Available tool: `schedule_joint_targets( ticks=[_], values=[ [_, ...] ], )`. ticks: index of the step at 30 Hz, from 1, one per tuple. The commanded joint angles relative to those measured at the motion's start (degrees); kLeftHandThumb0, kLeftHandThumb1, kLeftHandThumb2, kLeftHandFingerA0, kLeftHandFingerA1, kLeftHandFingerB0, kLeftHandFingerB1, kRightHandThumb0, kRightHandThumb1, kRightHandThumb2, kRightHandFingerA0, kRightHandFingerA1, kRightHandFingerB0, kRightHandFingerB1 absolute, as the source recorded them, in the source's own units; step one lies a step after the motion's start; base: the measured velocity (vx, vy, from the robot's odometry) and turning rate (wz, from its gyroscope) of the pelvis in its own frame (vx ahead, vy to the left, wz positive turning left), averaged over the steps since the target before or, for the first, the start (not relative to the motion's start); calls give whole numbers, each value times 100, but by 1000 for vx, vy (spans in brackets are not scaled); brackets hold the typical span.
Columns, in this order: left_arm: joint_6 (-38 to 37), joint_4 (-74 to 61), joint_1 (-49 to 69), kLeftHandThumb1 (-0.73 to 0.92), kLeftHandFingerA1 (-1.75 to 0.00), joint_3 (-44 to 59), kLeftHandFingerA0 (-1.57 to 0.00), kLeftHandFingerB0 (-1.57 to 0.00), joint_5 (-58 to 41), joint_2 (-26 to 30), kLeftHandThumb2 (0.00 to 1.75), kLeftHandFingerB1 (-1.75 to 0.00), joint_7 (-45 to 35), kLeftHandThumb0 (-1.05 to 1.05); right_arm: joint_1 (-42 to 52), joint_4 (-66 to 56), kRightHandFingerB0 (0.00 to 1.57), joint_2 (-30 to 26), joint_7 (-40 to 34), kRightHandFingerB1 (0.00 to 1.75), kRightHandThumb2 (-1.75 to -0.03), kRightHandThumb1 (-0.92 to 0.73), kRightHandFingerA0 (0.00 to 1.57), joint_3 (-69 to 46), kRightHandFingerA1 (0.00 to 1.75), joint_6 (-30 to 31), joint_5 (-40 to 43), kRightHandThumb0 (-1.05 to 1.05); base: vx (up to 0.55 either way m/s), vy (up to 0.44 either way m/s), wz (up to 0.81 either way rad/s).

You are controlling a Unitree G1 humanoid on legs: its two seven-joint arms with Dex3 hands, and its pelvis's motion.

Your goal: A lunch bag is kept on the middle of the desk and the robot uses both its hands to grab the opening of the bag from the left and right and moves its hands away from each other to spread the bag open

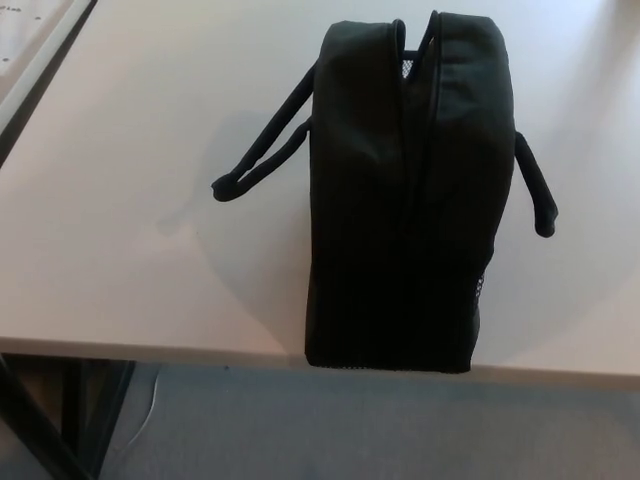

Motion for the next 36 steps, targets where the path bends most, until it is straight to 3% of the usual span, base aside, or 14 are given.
schedule_joint_targets(
  ticks=[1, 18, 19, 20, 24, 25, 27, 31, 32, 36],
  values=[
    [-2670, -473, 168, 50, -62, 284, -46, -11, 202, 545, 93, -47, 488, -9, 12, -435, 14, -571, -1471, 48, -90, -48, 30, 307, 55, -2444, -1097, -22, 0, 0, 0],
    [-2959, -287, 112, 48, -60, 377, -41, -11, 387, 526, 92, -47, 763, -11, -112, -187, 16, -647, -1954, 48, -89, -47, 34, 457, 56, -2699, -1320, -23, 0, 0, 0],
    [-3023, -257, 125, 48, -59, 388, -40, -11, 367, 516, 92, -47, 762, -10, -94, -203, 28, -656, -1993, 34, -60, -66, 44, 460, 41, -2721, -1342, -27, 0, 0, 0],
    [-3059, -235, 127, 48, -59, 394, -40, -11, 362, 512, 92, -47, 763, -10, -90, -199, 28, -661, -2020, 34, -60, -66, 44, 466, 41, -2738, -1355, -27, 0, 0, 0],
    [-3272, -375, 176, 48, -59, 502, -40, -12, 424, 494, 92, -48, 933, -10, -119, -184, 33, -632, -2749, 37, -58, -60, 45, 360, 42, -3162, -1595, -25, 0, 0, 0],
    [-3360, -510, 225, 47, -58, 583, -37, -11, 172, 393, 92, -47, 851, -8, -57, -396, 41, -630, -3180, 39, -57, -58, 45, 279, 41, -3118, -1826, -30, 0, 0, 0],
    [-3477, -747, 324, 46, -58, 700, -37, -10, 37, 267, 91, -47, 892, -11, 47, -754, 41, -694, -3856, 39, -56, -54, 45, 166, 41, -3072, -2253, -29, 0, 0, 0],
    [-3768, -1124, 521, 45, -59, 862, -38, -10, -43, 107, 91, -47, 983, -8, 265, -1315, 36, -721, -4396, 36, -56, -55, 49, -103, 41, -3142, -2532, -32, 0, 0, 0],
    [-4063, -1317, 573, 60, -43, 1080, -52, -23, 122, -67, 57, -30, 1272, -5, 475, -1796, 31, -710, -4368, 35, -58, -57, 50, -353, 41, -3098, -2524, -34, 0, 0, 0],
    [-4460, -1868, 651, 60, -39, 1589, -45, -19, 472, -442, 58, -29, 1620, 2, 748, -2585, 26, -679, -4126, 34, -56, -55, 44, -942, 39, -3524, -2279, -29, 0, 0, 0]
  ],
)
